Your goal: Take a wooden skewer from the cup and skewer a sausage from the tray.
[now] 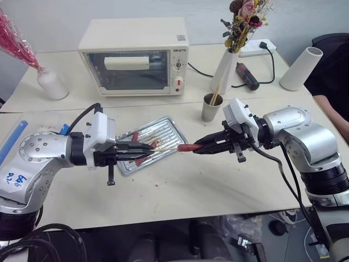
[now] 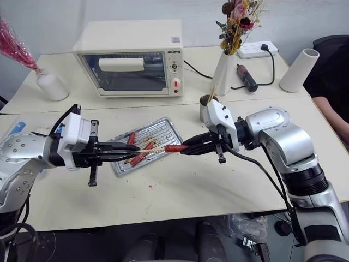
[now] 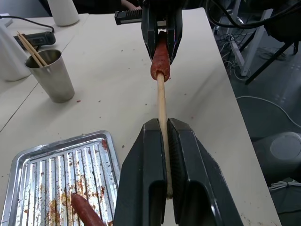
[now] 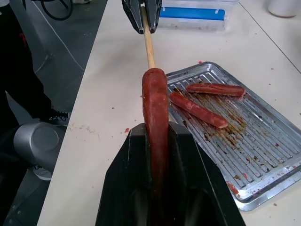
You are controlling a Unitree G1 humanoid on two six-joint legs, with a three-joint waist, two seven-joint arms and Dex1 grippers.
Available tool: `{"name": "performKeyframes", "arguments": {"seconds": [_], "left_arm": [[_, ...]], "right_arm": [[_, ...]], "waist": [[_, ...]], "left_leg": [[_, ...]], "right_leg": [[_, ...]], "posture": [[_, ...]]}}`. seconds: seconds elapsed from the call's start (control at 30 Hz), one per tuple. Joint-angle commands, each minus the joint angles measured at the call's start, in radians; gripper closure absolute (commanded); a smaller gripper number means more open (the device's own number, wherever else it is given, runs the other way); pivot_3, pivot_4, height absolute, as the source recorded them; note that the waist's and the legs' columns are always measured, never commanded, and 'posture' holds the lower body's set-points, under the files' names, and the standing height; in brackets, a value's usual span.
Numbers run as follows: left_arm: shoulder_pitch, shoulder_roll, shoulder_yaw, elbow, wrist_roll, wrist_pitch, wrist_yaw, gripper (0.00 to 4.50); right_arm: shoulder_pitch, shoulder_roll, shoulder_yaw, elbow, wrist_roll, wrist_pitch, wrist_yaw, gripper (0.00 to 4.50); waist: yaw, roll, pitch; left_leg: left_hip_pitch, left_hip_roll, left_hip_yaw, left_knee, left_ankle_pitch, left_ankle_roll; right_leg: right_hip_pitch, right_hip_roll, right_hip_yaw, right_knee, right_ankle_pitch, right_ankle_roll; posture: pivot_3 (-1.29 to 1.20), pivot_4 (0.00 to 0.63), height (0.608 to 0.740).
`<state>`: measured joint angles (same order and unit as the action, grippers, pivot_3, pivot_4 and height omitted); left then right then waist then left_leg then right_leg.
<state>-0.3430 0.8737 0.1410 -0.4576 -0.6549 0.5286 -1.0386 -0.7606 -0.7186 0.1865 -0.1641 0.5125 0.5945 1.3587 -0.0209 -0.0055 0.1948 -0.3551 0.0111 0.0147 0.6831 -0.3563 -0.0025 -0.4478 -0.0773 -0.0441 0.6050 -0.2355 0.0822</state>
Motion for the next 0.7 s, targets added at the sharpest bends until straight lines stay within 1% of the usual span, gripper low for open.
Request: {"name": "performKeyframes", "arguments": {"seconds": [0.03,0.1,0.13,0.2,0.4,0.5,0.63,0.7], "left_arm": [[0.005,-0.007,-0.007,-0.017,0.016,-0.023,0.006,4.50],[0.020,-0.004,0.000,-0.017,0.022,-0.030,0.007,4.50],[0.025,-0.003,0.004,-0.016,0.024,-0.033,0.008,4.50],[0.034,-0.005,0.014,-0.017,0.022,-0.031,0.021,4.50],[0.097,-0.018,0.077,-0.038,0.026,-0.023,0.094,4.50],[0.149,-0.026,0.130,-0.055,0.027,-0.016,0.146,4.50],[0.268,-0.057,0.262,-0.091,0.044,0.000,0.256,4.50],[0.351,-0.081,0.353,-0.117,0.063,0.006,0.316,4.50]], "right_arm": [[-0.016,0.021,-0.012,-0.078,0.032,-0.021,0.006,4.04],[-0.012,0.018,-0.011,-0.079,0.029,-0.015,0.002,4.04],[-0.011,0.016,-0.010,-0.079,0.029,-0.012,0.001,3.60],[-0.007,0.017,-0.014,-0.079,0.030,-0.007,-0.007,3.08],[-0.003,0.030,-0.040,-0.066,0.008,-0.025,-0.069,1.06],[-0.013,0.038,-0.061,-0.049,0.009,-0.022,-0.114,1.06],[-0.047,0.055,-0.108,-0.014,0.029,0.011,-0.182,1.06],[-0.061,0.054,-0.124,-0.007,0.044,0.039,-0.198,1.06]], "waist": [[0.000,0.000,0.000],[0.000,0.000,0.000],[0.000,0.000,0.000],[-0.001,0.000,0.000],[0.001,0.000,0.000],[0.001,0.000,0.000],[-0.005,0.000,0.000],[-0.007,0.000,0.000]], "left_leg": [[0.000,0.000,0.000,0.000,0.000,0.000],[0.000,0.000,0.000,0.000,0.000,0.000],[0.000,0.000,0.000,0.000,0.000,0.000],[0.000,0.000,0.000,0.000,0.000,0.000],[0.000,0.000,0.000,0.000,0.000,0.000],[0.001,0.000,0.000,0.000,0.000,0.000],[0.001,0.000,0.000,0.000,0.000,0.000],[0.001,0.001,0.000,0.000,0.000,0.000]], "right_leg": [[0.000,0.000,0.000,0.000,0.000,0.000],[0.000,0.000,0.000,0.000,0.000,0.000],[0.000,0.000,0.000,0.000,0.000,0.000],[0.000,0.000,0.000,0.000,0.000,0.000],[0.000,0.000,0.001,0.001,0.000,0.000],[0.000,0.000,0.001,0.001,0.000,0.000],[0.000,-0.001,0.001,0.001,0.000,0.000],[0.000,-0.001,0.002,0.001,0.000,0.000]], "posture": [[0.00,0.150,0.740],[0.00,0.150,0.740],[0.00,0.150,0.740],[0.00,0.150,0.740],[0.00,0.150,0.740],[0.00,0.150,0.740],[0.00,0.150,0.740],[0.00,0.150,0.740]]}}
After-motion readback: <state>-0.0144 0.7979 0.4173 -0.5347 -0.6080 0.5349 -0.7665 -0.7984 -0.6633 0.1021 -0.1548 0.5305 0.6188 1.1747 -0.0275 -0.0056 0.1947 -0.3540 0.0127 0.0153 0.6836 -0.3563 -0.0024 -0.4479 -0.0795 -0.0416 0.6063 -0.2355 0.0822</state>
